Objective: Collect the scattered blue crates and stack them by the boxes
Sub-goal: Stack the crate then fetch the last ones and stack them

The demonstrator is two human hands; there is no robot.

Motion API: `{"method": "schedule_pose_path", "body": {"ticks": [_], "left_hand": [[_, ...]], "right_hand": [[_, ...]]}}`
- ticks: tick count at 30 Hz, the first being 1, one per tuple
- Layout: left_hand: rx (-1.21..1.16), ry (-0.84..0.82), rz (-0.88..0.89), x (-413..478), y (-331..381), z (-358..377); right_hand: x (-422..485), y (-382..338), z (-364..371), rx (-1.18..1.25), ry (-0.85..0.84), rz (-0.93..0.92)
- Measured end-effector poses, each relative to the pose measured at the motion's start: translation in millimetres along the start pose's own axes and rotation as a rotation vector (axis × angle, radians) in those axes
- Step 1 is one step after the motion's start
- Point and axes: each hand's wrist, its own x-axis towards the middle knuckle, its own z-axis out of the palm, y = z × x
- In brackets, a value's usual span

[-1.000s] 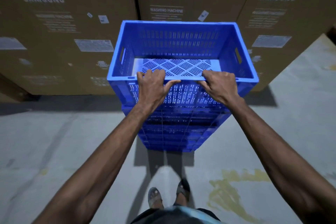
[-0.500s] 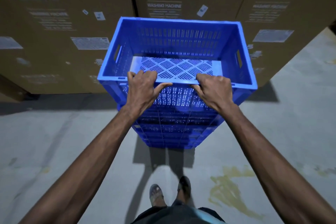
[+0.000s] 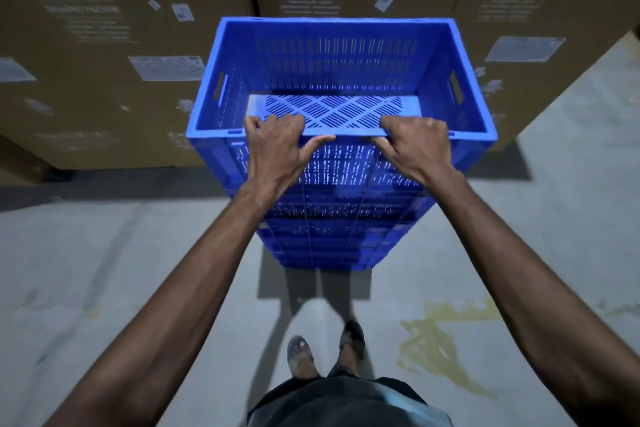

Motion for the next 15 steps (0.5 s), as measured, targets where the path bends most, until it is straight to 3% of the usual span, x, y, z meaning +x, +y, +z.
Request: {"method": "schedule_pose_path", "body": {"ticks": [5, 15], "left_hand": [[0.022, 0.077, 0.011, -19.0, -6.0, 7.1], [0.014, 0.035, 0.003, -14.5, -4.7, 3.6]], "right_hand": [[-16.3, -8.9, 3.3, -0.023, 0.013, 0.001], [-12.7, -10.8, -0.9, -0.035, -0.014, 0.017]]}}
